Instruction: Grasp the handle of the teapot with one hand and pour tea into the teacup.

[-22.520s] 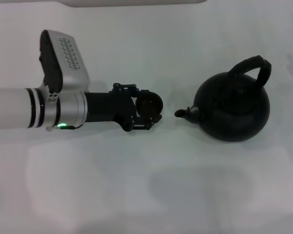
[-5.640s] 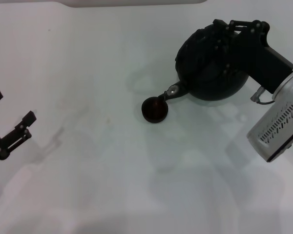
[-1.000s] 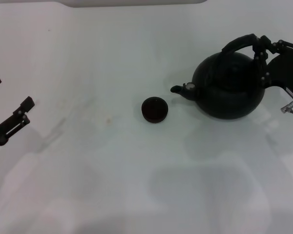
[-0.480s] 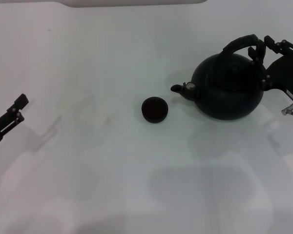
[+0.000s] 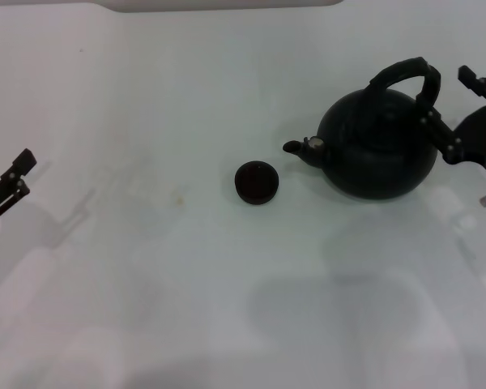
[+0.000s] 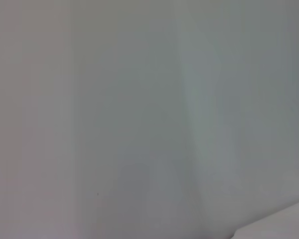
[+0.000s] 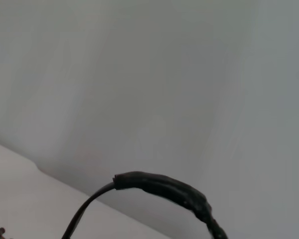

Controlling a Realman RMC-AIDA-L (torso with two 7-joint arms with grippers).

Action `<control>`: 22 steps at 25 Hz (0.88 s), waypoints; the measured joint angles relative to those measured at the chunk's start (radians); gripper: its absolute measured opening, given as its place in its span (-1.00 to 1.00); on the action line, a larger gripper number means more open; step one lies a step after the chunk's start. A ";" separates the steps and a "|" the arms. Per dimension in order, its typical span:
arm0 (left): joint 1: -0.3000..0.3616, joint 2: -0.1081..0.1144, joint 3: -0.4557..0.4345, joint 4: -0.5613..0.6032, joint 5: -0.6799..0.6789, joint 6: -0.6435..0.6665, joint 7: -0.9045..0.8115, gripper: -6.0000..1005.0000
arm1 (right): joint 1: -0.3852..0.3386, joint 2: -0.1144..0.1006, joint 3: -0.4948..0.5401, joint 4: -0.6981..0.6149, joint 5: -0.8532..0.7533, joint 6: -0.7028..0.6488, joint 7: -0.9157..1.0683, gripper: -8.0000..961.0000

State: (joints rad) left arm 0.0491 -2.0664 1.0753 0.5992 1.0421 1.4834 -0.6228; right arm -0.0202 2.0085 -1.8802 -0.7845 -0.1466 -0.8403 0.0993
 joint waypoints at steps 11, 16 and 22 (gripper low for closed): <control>0.006 0.008 -0.031 0.002 0.002 -0.009 -0.022 0.67 | -0.097 -0.003 0.036 0.013 -0.008 -0.176 -0.005 0.35; 0.004 0.006 -0.062 0.004 0.018 -0.022 -0.073 0.67 | -0.116 0.003 0.078 0.082 0.003 -0.292 -0.002 0.35; -0.009 0.013 -0.115 0.006 0.054 -0.036 -0.188 0.67 | -0.086 -0.002 0.188 0.201 0.037 -0.442 0.120 0.34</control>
State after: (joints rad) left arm 0.0396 -2.0529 0.9604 0.6054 1.0959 1.4475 -0.8103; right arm -0.1057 2.0061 -1.6920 -0.5832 -0.1095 -1.2826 0.2192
